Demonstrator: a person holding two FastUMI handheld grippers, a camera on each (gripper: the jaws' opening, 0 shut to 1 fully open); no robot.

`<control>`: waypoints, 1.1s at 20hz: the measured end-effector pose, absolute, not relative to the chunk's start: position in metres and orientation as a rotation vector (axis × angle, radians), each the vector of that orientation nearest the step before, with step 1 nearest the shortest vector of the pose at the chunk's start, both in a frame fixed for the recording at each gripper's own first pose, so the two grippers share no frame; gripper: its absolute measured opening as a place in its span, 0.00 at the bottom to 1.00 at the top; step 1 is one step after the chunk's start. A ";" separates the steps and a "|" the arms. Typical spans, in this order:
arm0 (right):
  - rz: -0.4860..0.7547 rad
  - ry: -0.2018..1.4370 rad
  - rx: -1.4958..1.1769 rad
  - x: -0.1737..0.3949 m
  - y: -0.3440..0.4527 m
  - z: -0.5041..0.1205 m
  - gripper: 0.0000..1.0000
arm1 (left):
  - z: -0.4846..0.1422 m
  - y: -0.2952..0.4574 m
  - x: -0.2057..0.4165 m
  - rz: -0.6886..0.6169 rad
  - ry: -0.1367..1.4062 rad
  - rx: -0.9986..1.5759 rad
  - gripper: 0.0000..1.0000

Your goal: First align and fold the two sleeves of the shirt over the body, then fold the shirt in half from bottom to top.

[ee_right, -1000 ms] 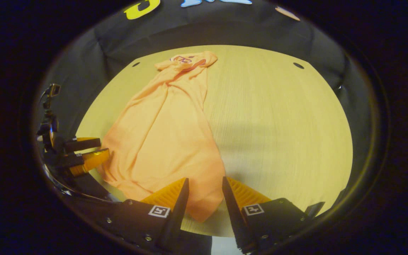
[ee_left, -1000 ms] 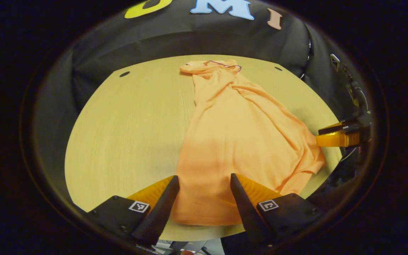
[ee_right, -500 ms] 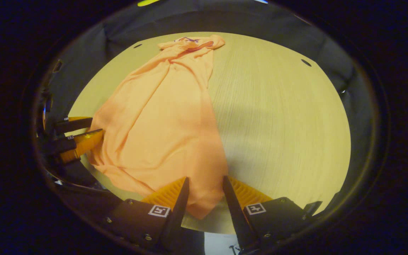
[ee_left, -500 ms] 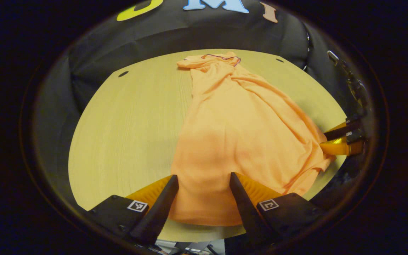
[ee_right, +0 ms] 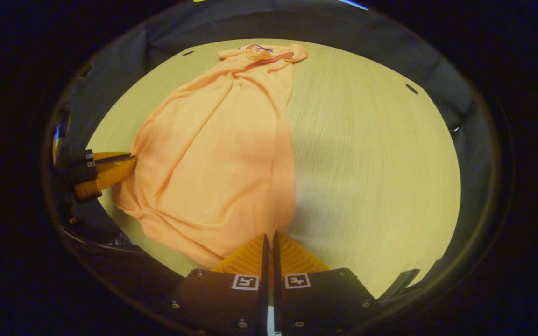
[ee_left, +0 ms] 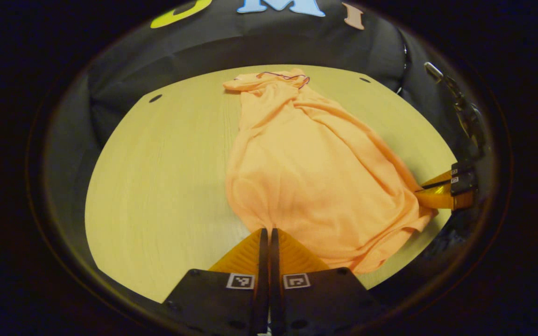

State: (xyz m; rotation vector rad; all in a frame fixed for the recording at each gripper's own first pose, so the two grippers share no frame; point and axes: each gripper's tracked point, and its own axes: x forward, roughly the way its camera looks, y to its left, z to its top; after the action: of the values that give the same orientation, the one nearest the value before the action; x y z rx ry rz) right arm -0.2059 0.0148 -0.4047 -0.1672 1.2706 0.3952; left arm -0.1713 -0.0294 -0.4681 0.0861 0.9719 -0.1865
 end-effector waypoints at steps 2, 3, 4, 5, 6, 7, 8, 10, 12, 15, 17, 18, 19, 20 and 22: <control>0.374 1.272 -0.123 -0.206 0.014 -0.400 0.00 | -0.465 -0.029 -0.169 -0.181 0.962 0.066 0.07; 0.372 1.271 -0.102 -0.205 0.015 -0.402 0.00 | -0.465 -0.028 -0.169 -0.177 0.953 0.082 0.06; 0.368 1.272 -0.085 -0.205 0.015 -0.402 0.00 | -0.463 -0.027 -0.167 -0.176 0.944 0.104 0.06; 0.362 1.267 -0.074 -0.202 0.015 -0.402 0.00 | -0.458 -0.029 -0.165 -0.183 0.930 0.111 0.06; 0.357 1.259 -0.062 -0.199 0.014 -0.398 0.00 | -0.452 -0.030 -0.164 -0.188 0.914 0.109 0.06; 0.353 1.248 -0.047 -0.197 0.014 -0.395 0.00 | -0.446 -0.028 -0.158 -0.184 0.901 0.104 0.06; 0.349 1.238 -0.032 -0.193 0.015 -0.390 0.00 | -0.442 -0.027 -0.154 -0.180 0.893 0.092 0.06; 0.345 1.216 -0.005 -0.184 0.016 -0.381 0.00 | -0.432 -0.022 -0.145 -0.164 0.879 0.070 0.06; 0.343 1.186 0.016 -0.171 0.018 -0.369 0.00 | -0.419 -0.016 -0.132 -0.152 0.857 0.059 0.06; 0.342 1.131 0.036 -0.144 0.021 -0.351 0.00 | -0.398 -0.005 -0.107 -0.126 0.819 0.041 0.06; 0.339 1.092 0.058 -0.121 0.023 -0.338 0.00 | -0.384 0.002 -0.084 -0.115 0.793 0.034 0.06; 0.338 1.073 0.066 -0.108 0.024 -0.331 0.00 | -0.378 0.003 -0.072 -0.112 0.777 0.034 0.06; 0.336 1.053 0.068 -0.094 0.024 -0.325 0.00 | -0.372 0.005 -0.059 -0.110 0.763 0.034 0.06; 0.335 1.032 0.068 -0.080 0.024 -0.317 0.00 | -0.364 0.006 -0.046 -0.112 0.746 0.033 0.06; 0.331 0.989 0.073 -0.049 0.025 -0.305 0.00 | -0.349 0.005 -0.019 -0.114 0.716 0.026 0.06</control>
State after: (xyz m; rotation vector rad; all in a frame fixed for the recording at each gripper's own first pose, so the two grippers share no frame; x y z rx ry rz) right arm -0.0493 0.0247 -0.3046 0.0728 0.9890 0.3310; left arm -0.0187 0.0047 -0.3489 0.0256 0.7163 -0.1138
